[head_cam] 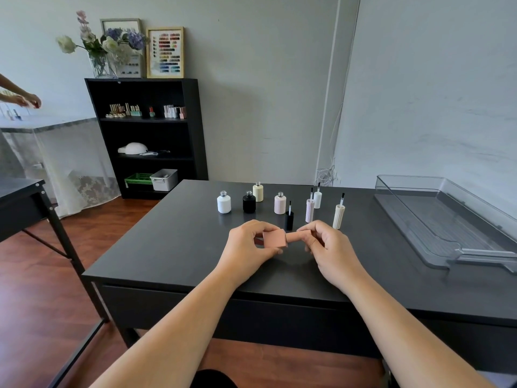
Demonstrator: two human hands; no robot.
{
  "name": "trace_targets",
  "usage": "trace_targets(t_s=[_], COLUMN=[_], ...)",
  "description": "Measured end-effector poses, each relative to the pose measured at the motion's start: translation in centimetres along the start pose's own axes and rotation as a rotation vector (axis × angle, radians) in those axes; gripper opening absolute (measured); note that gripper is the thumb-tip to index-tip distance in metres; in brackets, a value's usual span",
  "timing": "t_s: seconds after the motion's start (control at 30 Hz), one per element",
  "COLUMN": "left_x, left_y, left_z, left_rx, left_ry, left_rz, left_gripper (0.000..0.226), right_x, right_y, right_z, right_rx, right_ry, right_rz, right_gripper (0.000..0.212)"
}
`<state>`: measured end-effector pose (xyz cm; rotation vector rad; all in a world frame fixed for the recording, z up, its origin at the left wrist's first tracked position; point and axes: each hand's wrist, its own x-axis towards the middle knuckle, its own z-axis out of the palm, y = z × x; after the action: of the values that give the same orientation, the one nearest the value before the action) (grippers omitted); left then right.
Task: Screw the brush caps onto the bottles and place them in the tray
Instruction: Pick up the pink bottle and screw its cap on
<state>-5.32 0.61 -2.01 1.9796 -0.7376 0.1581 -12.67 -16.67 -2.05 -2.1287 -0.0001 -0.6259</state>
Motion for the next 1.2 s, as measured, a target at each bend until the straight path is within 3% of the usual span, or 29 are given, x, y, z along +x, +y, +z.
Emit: trace_targets(t_s=[0.2, 0.37, 0.63, 0.8, 0.97, 1.2], left_x=[-0.1, -0.1, 0.2, 2.0, 4.6, 7.2], left_y=[0.2, 0.3, 0.7, 1.4, -0.1, -2.5], left_z=[0.0, 0.1, 0.0, -1.0, -0.4, 0.7], left_rx=[0.027, 0.037, -0.039, -0.241, -0.112, 0.021], left_ry=[-0.009, 0.005, 0.011, 0.107, 0.205, 0.195], left_rz=[0.011, 0.018, 0.033, -0.156, -0.297, -0.445], left_gripper=[0.036, 0.037, 0.044, 0.066, 0.061, 0.063], right_x=[0.2, 0.2, 1.0, 2.8, 3.7, 5.3], right_y=[0.0, 0.2, -0.2, -0.9, -0.1, 2.1], right_z=[0.0, 0.1, -0.8, -4.5, -7.8, -9.5], right_rx=[-0.022, -0.027, 0.163, 0.112, 0.016, -0.164], right_ry=[0.013, 0.022, 0.092, 0.218, 0.327, 0.461], right_rz=[0.004, 0.031, 0.068, -0.007, -0.024, 0.059], right_gripper=[0.028, 0.018, 0.015, 0.022, 0.02, 0.023])
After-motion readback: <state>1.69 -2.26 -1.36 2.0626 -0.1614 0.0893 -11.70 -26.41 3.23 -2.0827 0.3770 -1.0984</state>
